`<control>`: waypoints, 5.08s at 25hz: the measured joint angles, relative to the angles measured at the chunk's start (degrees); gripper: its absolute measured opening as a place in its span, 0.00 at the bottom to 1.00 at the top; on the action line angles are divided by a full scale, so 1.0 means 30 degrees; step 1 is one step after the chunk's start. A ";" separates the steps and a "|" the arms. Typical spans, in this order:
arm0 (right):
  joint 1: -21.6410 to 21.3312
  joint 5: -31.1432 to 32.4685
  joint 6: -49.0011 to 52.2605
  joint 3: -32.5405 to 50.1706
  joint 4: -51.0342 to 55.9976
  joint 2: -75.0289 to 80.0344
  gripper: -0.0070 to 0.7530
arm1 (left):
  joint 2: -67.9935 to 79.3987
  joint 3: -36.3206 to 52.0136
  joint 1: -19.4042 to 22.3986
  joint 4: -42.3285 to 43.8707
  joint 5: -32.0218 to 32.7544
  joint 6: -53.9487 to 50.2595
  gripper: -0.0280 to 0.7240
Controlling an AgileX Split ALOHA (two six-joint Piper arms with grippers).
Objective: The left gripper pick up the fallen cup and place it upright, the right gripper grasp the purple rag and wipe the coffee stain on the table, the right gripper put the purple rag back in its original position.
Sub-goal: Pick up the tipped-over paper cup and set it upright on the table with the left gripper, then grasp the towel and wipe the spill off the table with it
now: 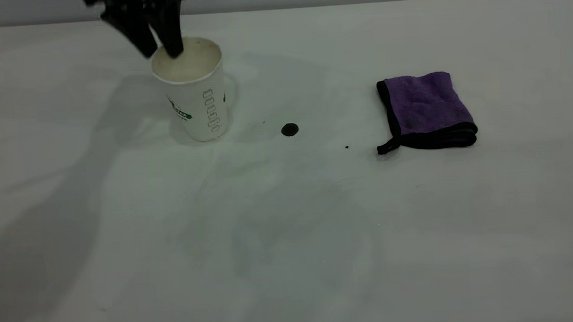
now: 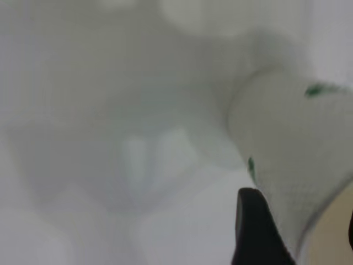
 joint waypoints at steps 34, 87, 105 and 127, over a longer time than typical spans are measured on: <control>0.0000 0.0000 0.0000 0.0000 0.0000 0.0000 0.49 | -2.4096 1.9629 -0.1688 0.1902 0.0000 -0.1564 0.66; 0.0000 -0.0242 0.0092 -0.0024 0.0824 0.0000 0.49 | -4.9115 3.2468 0.3068 0.1827 -0.0703 -0.1965 0.66; 0.0000 -0.5984 -0.8837 -0.3418 0.7499 1.6140 0.78 | -4.9115 3.2468 0.3068 0.1827 -0.0703 -0.1965 0.66; 0.4882 -1.0139 -0.7686 -1.0962 0.4882 3.7333 0.78 | -4.9115 3.2468 0.3068 0.1827 -0.0703 -0.2004 0.66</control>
